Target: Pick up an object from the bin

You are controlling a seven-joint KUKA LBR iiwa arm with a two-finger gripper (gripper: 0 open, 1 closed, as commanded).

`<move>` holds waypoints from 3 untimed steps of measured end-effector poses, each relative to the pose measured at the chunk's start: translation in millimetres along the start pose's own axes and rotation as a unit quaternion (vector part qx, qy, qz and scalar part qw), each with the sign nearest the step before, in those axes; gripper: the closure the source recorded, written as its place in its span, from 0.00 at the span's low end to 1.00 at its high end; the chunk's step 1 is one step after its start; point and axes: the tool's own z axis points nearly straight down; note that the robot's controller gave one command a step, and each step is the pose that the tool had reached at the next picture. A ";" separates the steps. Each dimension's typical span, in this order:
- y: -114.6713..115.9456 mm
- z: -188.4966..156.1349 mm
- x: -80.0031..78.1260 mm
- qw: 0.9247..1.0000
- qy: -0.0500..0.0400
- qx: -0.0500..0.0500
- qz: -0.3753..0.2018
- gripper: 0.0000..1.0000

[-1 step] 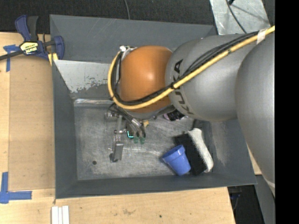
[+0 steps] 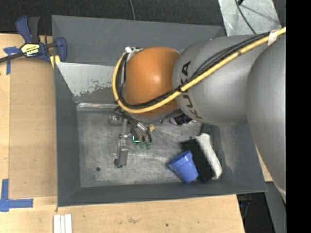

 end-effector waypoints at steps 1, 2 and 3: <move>-6.2 35.2 8.1 1.000 -0.003 -0.001 0.012 0.00; -17.8 57.0 8.2 0.999 0.000 0.000 -0.044 0.00; -56.4 44.0 1.2 0.992 -0.002 0.000 -0.123 0.00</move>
Offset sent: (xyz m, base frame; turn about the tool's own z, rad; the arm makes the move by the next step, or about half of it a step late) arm -0.0041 -0.0316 -0.0707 -0.2486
